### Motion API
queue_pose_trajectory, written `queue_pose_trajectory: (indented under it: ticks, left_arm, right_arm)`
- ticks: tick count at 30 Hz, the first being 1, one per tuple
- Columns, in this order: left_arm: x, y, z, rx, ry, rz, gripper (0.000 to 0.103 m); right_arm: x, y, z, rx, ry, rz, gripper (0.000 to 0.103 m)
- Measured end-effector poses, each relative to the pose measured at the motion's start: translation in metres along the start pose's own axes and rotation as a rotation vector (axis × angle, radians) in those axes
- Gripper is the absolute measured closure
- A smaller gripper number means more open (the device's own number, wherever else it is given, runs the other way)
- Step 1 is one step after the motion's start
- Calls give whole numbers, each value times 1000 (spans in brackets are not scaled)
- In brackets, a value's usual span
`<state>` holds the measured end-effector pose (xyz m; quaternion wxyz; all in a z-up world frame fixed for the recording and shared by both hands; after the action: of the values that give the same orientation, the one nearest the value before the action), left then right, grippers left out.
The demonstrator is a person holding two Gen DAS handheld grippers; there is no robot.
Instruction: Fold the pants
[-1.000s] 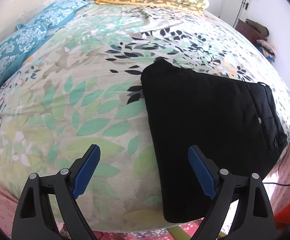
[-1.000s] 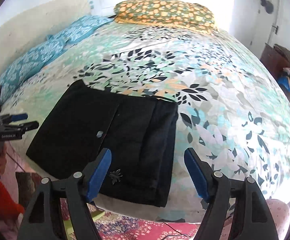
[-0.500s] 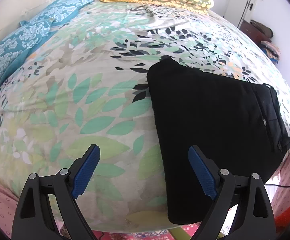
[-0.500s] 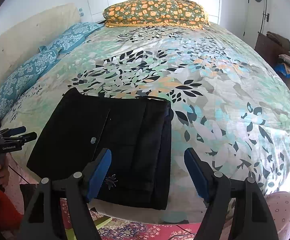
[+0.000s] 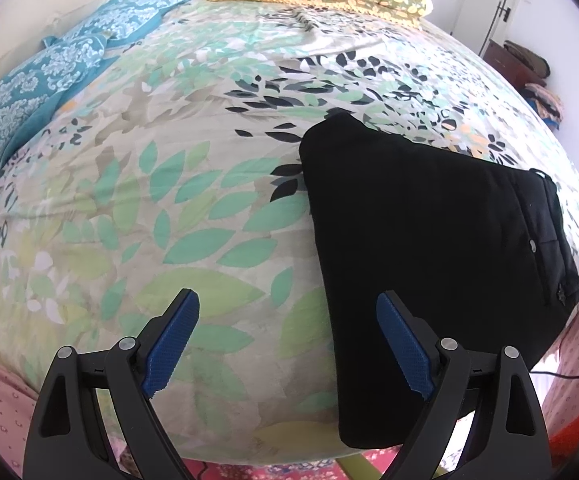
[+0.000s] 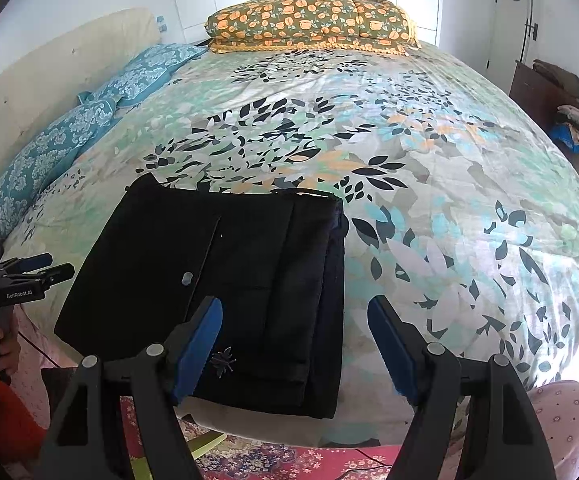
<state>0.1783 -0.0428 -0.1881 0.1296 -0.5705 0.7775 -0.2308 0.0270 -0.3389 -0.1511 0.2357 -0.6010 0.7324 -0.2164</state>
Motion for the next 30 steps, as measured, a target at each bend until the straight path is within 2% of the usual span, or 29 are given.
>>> queue_pose_trajectory:
  ticks: [30]
  left_arm:
    - [-6,1,2,-7,-11,-7,11]
  right_arm:
    - [0,2,4,-4,-10,20,28]
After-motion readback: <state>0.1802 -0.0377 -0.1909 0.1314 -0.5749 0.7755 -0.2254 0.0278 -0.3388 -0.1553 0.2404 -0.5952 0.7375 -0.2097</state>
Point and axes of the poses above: each gripper's, at about its wrist camera, not at the fingertips, and z roughly the way its jaws point, x to its right, y to its underside, the point moved 5 cm from there along z, roughly the way its jaws point, and after that the axes turned 1 degree about x, right-handed, at the moved point
